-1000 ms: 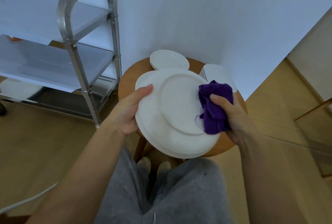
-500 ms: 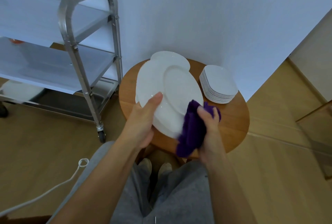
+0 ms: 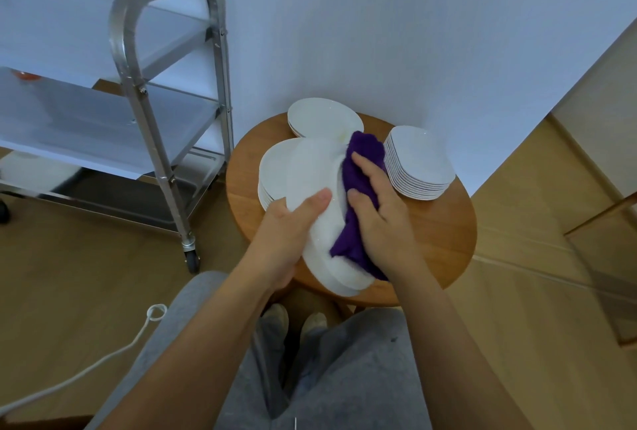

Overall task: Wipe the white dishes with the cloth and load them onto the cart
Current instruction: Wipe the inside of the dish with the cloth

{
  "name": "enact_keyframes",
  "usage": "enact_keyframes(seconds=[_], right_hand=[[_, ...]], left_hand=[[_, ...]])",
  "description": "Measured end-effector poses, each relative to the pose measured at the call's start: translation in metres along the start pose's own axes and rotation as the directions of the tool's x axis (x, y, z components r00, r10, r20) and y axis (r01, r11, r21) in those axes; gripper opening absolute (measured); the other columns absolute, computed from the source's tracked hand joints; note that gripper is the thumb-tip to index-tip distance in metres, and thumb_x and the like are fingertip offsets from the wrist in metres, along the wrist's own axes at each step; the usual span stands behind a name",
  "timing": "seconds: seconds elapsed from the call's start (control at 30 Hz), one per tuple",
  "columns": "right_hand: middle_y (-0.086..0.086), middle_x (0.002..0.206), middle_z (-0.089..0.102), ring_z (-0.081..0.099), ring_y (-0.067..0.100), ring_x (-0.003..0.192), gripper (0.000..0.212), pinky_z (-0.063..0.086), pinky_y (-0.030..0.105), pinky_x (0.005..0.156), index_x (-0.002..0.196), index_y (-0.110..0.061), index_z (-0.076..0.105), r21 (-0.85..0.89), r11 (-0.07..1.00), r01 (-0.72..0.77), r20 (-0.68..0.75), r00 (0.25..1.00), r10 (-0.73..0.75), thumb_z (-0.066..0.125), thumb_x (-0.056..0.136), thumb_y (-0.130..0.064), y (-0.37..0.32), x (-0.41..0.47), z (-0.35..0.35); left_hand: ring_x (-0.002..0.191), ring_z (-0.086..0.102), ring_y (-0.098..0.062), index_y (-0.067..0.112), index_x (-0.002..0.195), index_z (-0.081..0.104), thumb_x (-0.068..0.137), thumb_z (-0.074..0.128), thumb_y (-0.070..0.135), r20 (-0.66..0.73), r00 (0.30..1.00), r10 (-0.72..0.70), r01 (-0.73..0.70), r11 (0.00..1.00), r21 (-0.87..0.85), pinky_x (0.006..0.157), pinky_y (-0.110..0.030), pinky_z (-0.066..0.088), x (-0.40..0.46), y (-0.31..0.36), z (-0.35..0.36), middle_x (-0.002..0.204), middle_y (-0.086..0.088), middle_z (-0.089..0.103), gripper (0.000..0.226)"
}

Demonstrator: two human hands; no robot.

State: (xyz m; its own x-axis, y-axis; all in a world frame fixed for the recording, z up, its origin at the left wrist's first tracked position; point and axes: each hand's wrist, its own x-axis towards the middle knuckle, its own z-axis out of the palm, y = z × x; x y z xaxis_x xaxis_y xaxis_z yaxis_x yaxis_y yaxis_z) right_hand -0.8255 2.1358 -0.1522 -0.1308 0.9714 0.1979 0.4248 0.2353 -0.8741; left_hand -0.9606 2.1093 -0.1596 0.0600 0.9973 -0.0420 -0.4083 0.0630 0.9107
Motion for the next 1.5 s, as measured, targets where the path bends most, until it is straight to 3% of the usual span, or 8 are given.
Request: enact_keyframes(seconds=[0.37,0.5,0.63,0.87,1.07,1.3,1.43,1.5], right_hand=[[0.003,0.122,0.061,0.047,0.012,0.117,0.038,0.042,0.052,0.1,0.128,-0.021,0.049,-0.35,0.879,0.325,-0.321,0.839,-0.439,0.046,0.091,-0.029,-0.007,-0.036,0.052],[-0.016,0.134,0.042,0.037,0.006,0.127,0.036,0.037,0.05,0.105,0.123,-0.05,0.04,-0.047,0.99,0.129,-0.344,0.929,-0.138,0.042,0.088,-0.041,0.011,-0.04,0.036],[-0.009,0.138,0.043,0.043,0.016,0.124,0.033,0.041,0.046,0.102,0.124,-0.044,0.044,0.169,0.976,-0.141,-0.184,0.968,0.171,0.042,0.091,-0.04,0.009,-0.013,0.013],[-0.013,0.141,0.037,0.047,0.012,0.119,0.045,0.049,0.037,0.095,0.139,-0.049,0.022,0.319,0.918,-0.234,-0.001,0.969,0.248,0.038,0.097,-0.047,-0.02,0.0,0.013],[-0.015,0.127,0.038,0.048,0.012,0.11,0.114,0.052,0.025,0.082,0.142,-0.04,0.017,0.181,0.961,-0.211,-0.067,0.972,0.226,0.062,0.043,-0.073,-0.044,-0.01,-0.002],[-0.01,0.11,0.049,0.053,0.001,0.09,0.082,0.042,0.009,0.054,0.136,-0.03,0.03,-0.084,0.968,-0.235,-0.203,0.955,0.214,0.066,0.066,-0.051,-0.042,-0.02,-0.029],[-0.016,0.077,0.055,0.056,-0.003,0.067,0.041,0.038,0.005,0.043,0.106,-0.024,0.055,0.054,0.985,-0.167,-0.304,0.936,0.175,0.052,0.066,-0.035,-0.034,-0.03,-0.038],[-0.017,0.059,0.053,0.05,-0.002,0.053,0.018,0.037,0.011,0.041,0.08,-0.023,0.055,0.149,0.974,-0.172,-0.351,0.911,0.215,0.047,0.064,-0.027,-0.029,-0.032,-0.043]], left_hand=[[0.076,0.07,-0.009,0.031,0.099,0.058,0.091,0.047,0.045,-0.287,0.956,0.055,-0.084,0.993,-0.088,0.056,-0.019,0.054,-0.002,-0.003,0.008,0.085,0.006,0.073,0.02],[0.089,0.069,-0.018,0.032,0.106,0.054,0.073,0.057,0.045,-0.197,0.98,0.034,-0.083,0.965,-0.248,0.07,-0.033,0.058,-0.002,0.001,0.002,0.102,0.002,0.069,0.036],[0.096,0.065,-0.02,0.035,0.107,0.052,0.073,0.058,0.043,-0.137,0.99,0.03,-0.052,0.986,-0.161,0.073,-0.032,0.058,-0.003,0.001,-0.003,0.106,0.003,0.067,0.036],[0.073,0.068,-0.012,0.03,0.089,0.058,0.083,0.052,0.044,0.081,0.984,0.159,-0.177,0.92,0.349,0.061,-0.025,0.055,-0.005,-0.001,-0.001,0.076,0.004,0.069,0.017],[0.062,0.065,-0.006,0.029,0.08,0.056,0.091,0.05,0.034,0.212,0.963,0.166,-0.254,0.821,0.512,0.054,-0.017,0.051,-0.012,-0.005,0.007,0.065,0.011,0.067,0.014],[0.062,0.056,-0.008,0.033,0.074,0.041,0.097,0.042,0.03,0.441,0.882,0.166,-0.458,0.52,0.72,0.056,-0.012,0.04,-0.019,-0.007,0.032,0.061,0.014,0.052,0.023],[0.064,0.052,-0.007,0.024,0.131,0.046,0.093,0.025,0.054,0.504,0.822,0.265,-0.556,0.181,0.811,0.057,-0.015,0.036,-0.016,-0.014,0.04,0.08,0.001,0.065,0.052],[0.079,0.059,-0.008,0.026,0.14,0.04,0.084,0.02,0.067,0.489,0.828,0.274,-0.55,0.231,0.803,0.071,-0.02,0.045,-0.014,-0.013,0.036,0.098,0.003,0.07,0.072]])
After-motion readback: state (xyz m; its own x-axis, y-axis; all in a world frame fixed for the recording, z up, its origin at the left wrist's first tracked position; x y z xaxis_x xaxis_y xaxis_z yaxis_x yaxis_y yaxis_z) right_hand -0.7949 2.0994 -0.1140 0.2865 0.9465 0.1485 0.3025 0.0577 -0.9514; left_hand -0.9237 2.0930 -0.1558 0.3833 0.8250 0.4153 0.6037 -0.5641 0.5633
